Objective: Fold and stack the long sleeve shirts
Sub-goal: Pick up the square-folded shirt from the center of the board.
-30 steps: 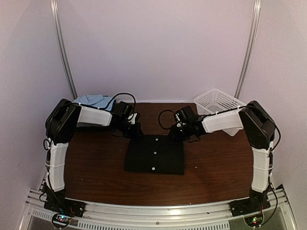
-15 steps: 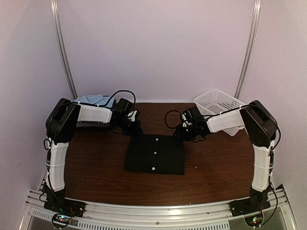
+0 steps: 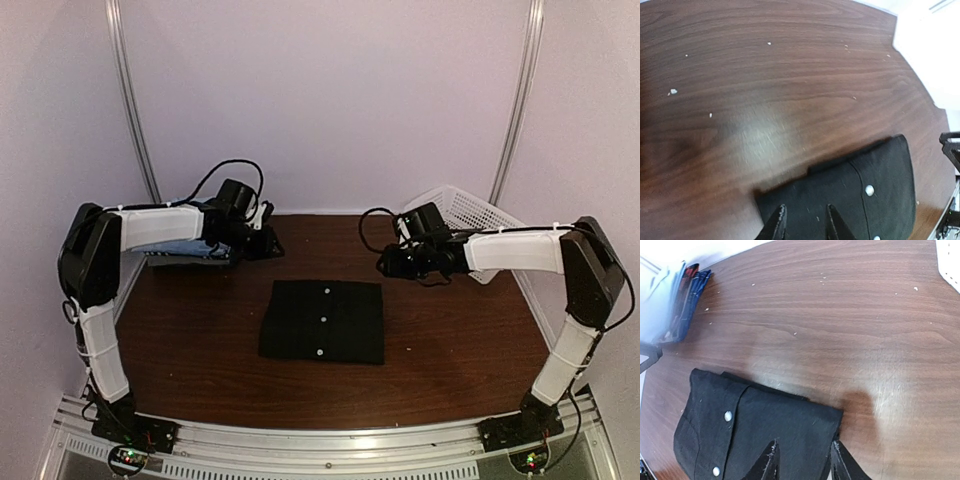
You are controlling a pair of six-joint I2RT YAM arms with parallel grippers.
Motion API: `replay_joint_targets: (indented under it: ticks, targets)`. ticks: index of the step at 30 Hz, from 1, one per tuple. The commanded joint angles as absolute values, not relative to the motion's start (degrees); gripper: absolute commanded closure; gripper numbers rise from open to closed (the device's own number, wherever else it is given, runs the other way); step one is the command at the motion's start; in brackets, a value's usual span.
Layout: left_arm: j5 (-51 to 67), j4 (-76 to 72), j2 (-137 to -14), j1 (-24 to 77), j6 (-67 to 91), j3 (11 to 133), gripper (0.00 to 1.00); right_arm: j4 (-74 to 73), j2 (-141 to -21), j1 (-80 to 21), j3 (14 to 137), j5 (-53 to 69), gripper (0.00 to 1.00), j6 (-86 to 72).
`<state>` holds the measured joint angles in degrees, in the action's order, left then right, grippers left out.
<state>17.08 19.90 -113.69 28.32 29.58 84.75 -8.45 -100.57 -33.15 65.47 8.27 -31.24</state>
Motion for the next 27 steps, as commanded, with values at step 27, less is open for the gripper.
replay_joint_targets:
  ticks: [27]
  targets:
    - [19.5,17.9,-100.5,33.0,31.9,55.2,0.64,-5.6,-98.1,-45.2,52.6,7.1,0.69,-35.4]
